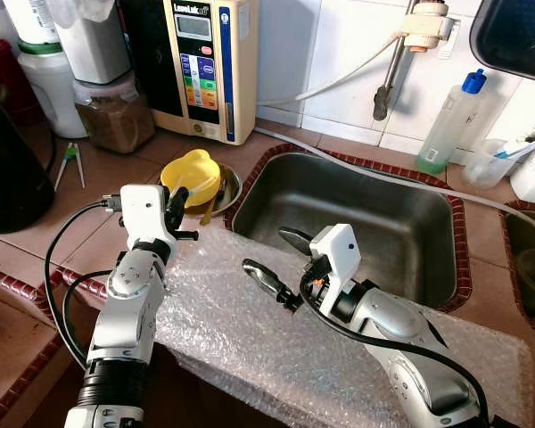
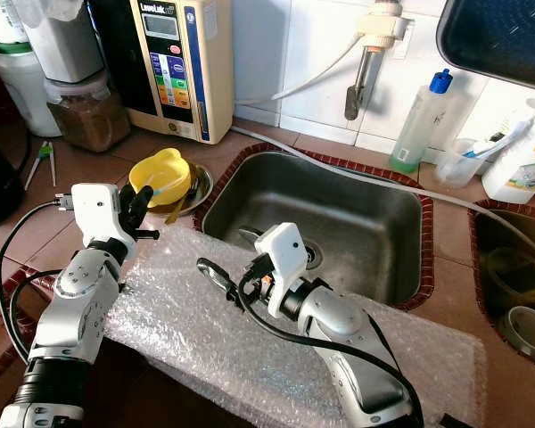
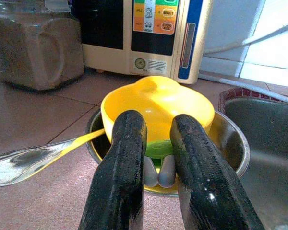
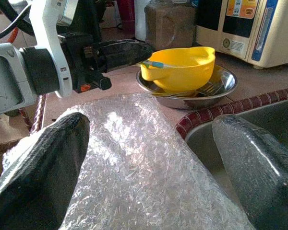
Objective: Kitchen organization
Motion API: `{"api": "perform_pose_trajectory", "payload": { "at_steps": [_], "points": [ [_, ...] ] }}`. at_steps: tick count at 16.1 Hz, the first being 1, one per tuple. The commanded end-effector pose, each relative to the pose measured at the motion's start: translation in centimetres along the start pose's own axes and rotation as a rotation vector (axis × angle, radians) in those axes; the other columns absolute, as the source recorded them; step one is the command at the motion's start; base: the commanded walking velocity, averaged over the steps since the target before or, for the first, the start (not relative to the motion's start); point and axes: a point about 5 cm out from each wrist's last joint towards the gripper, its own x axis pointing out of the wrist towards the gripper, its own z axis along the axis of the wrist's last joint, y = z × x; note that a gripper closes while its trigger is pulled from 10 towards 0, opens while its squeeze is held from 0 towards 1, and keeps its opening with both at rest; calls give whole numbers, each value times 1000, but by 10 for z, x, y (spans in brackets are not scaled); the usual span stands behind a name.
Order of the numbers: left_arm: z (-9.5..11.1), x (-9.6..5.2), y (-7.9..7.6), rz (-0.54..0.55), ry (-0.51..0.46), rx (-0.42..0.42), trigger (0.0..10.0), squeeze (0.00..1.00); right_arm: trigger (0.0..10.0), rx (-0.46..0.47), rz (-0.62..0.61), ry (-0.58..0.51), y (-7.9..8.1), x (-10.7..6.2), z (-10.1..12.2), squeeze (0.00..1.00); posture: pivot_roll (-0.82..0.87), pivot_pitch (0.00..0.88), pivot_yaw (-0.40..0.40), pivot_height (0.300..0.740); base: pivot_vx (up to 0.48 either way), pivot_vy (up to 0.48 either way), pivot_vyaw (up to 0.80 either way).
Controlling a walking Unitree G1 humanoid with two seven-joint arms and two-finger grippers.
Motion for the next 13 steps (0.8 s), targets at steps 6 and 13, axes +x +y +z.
{"api": "perform_pose_trajectory", "payload": {
  "at_steps": [6,13],
  "points": [
    [-4,-4,-13,-45,40,-1,10000,0,10000,73,-52,-25,1,-4,1,0,-2,0,12,740,0,0,0],
    [23,-5,-16,-9,-141,68,10000,0,10000,68,-55,-22,0,-3,2,0,-6,0,5,740,0,0,0]
  ]
}}
